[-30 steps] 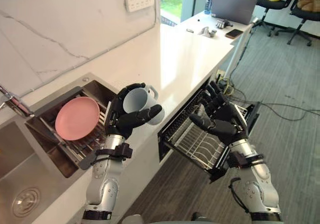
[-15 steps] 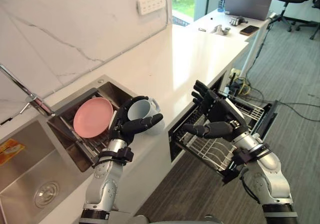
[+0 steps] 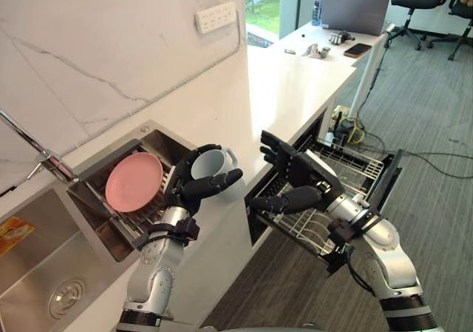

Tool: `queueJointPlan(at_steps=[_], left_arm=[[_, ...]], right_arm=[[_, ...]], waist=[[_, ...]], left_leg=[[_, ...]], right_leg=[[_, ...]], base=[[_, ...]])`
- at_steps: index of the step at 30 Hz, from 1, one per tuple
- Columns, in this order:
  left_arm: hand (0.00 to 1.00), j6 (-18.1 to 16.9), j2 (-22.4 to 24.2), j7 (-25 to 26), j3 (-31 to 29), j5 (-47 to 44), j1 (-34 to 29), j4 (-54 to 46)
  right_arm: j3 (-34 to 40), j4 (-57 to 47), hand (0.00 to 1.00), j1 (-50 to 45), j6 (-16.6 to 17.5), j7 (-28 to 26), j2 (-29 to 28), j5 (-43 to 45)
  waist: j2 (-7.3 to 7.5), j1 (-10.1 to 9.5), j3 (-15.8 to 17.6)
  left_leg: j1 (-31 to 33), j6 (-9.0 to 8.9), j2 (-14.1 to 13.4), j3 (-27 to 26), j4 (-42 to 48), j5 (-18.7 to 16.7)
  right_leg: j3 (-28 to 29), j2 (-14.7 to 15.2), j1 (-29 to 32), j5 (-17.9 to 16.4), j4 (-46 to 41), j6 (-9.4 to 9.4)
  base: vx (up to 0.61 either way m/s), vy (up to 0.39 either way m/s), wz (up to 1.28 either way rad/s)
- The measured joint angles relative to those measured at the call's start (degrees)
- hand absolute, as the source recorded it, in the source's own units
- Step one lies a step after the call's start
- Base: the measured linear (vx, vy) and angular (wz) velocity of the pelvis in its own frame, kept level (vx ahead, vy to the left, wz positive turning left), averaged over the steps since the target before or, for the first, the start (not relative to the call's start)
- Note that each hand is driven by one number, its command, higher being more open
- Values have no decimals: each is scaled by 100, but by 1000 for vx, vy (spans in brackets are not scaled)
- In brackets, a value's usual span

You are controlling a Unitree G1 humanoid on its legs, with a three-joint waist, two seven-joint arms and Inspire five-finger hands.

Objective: Walk over to the sink, pick up the cup, carry it to the dishwasher, place the cup inside the dishwasher, then close the dishwasher door

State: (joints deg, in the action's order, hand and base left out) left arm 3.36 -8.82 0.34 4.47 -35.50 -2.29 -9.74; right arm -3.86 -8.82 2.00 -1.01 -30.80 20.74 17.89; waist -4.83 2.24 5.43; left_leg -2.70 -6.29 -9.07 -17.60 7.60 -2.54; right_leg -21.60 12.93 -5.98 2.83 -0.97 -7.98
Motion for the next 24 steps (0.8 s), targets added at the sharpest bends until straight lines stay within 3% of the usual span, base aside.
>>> queueJointPlan(at_steps=[9,18,24], left_arm=[[0,-20,139,473,113,-161,6,-393],[0,15,238,828,369,-283,39,-837],[0,202,291,1055,392,-291,40,-837]], right_arm=[[-384,-102,100,1,-80,506,-177,-658],[-576,-273,100,0,-84,1610,-552,-1335],[-694,-408,100,1,-123,1982,-607,-1529]], waist=[[8,-8,-130],[11,-15,-132],[11,-12,-132]], left_leg=[[-39,7,2,-27,-46,23],[-63,9,-26,-133,-50,23],[-68,9,-39,-170,-58,23]], right_leg=[[36,-13,-1,21,6,8],[131,-63,4,105,112,32],[163,-84,9,129,155,37]], base=[[-7,1,-1],[-25,-1,-6],[-6,-1,-3]])
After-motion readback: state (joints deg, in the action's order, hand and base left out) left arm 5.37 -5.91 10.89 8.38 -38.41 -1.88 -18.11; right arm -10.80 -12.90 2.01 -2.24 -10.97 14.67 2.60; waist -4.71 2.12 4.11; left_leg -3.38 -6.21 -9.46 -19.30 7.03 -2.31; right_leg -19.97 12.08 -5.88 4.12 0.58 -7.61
